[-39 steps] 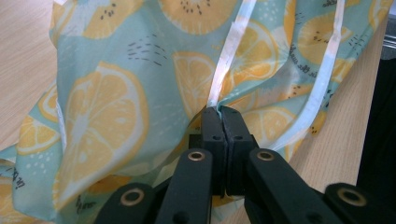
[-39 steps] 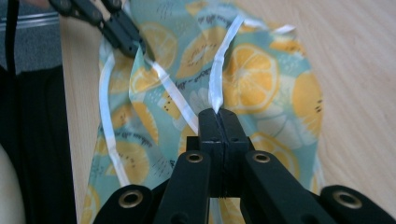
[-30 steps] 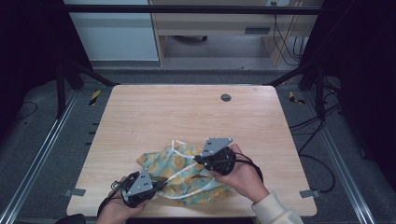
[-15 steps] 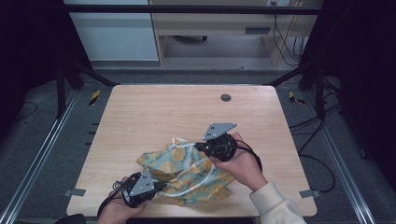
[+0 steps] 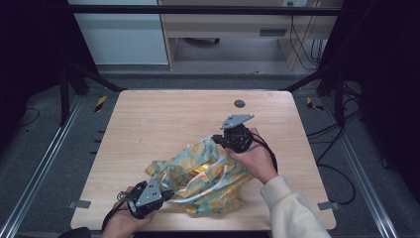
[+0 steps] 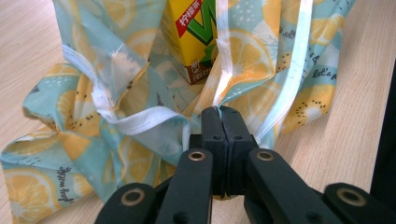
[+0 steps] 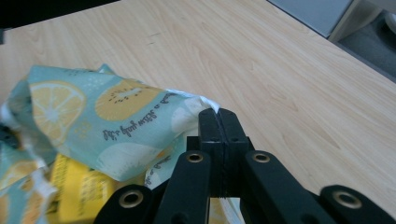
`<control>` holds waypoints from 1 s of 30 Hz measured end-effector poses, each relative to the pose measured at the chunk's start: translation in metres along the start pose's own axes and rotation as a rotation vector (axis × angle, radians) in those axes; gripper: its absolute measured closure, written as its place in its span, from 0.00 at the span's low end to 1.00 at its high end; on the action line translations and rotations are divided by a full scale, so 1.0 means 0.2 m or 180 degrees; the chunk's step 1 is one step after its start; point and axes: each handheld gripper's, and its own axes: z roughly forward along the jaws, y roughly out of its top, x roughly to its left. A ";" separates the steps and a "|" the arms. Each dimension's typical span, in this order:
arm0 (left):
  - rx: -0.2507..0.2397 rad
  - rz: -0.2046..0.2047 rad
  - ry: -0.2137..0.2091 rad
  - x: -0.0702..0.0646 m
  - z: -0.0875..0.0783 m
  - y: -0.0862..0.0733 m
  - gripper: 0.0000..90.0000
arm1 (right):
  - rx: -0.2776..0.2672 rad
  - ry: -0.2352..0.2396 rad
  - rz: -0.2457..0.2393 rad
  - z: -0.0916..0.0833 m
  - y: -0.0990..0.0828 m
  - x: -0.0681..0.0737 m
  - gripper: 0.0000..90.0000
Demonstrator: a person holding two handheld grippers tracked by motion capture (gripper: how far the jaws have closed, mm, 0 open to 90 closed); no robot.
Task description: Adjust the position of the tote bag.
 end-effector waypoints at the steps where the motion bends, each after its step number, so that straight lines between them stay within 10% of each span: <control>1: 0.0000 0.0006 0.0010 0.00 0.00 0.00 1.00 | -0.0001 -0.0012 0.0016 0.01 0.00 -0.01 1.00; 30: 0.0146 -0.0263 0.0123 0.07 0.02 -0.03 1.00 | 0.0436 -0.0157 0.0442 0.28 -0.27 -0.20 1.00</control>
